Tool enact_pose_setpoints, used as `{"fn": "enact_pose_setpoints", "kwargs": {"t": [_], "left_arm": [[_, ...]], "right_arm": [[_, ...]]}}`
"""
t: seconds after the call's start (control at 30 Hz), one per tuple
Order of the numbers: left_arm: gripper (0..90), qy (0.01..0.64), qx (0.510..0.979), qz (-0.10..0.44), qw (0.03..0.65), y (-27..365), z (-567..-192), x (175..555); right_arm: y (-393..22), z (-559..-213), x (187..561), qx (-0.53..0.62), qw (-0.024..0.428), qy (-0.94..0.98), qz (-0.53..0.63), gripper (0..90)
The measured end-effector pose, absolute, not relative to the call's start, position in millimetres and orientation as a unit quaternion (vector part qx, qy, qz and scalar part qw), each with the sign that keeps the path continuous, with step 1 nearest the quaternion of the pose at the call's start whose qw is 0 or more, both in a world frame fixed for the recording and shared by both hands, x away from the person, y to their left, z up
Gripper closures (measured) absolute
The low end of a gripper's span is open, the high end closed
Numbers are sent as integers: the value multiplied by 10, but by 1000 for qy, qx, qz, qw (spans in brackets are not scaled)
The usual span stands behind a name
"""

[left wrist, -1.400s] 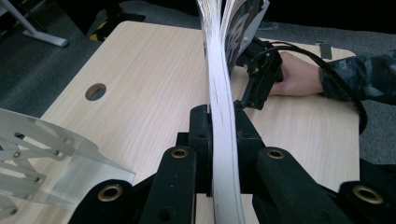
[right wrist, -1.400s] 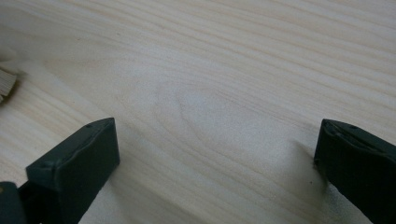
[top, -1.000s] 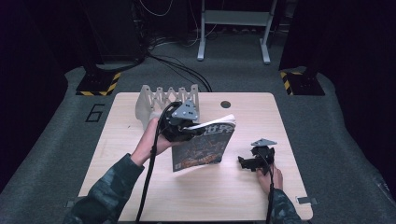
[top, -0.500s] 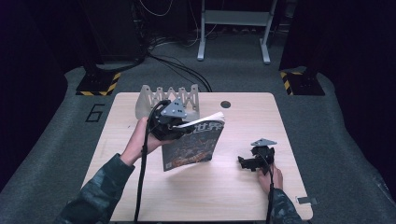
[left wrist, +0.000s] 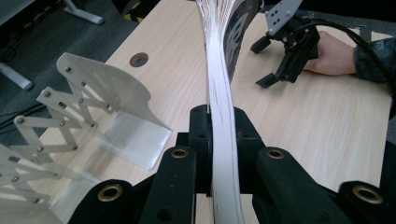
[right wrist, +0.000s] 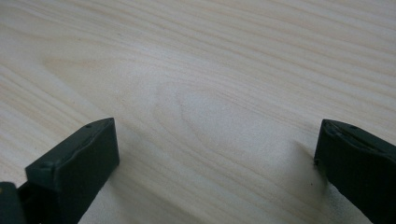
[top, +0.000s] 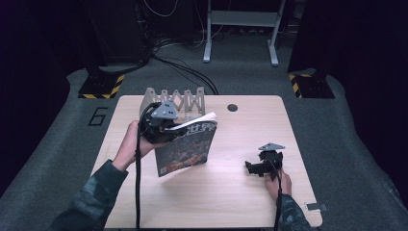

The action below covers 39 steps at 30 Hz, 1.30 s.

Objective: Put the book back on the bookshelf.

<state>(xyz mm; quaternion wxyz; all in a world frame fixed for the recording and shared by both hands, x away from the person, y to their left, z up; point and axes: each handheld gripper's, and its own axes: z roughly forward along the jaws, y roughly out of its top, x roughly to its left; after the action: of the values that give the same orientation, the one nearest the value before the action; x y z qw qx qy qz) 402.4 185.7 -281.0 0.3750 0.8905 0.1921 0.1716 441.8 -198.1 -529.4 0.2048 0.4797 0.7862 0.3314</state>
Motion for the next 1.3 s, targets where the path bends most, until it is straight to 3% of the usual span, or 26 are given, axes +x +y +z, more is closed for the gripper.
{"fn": "enact_pose_setpoints", "kwargs": {"t": [1.3], "left_arm": [[820,283,857,219,371,2677,-2763,4069]], "right_arm": [[-1957,-5291,4429,485,202,785,329,0]]}}
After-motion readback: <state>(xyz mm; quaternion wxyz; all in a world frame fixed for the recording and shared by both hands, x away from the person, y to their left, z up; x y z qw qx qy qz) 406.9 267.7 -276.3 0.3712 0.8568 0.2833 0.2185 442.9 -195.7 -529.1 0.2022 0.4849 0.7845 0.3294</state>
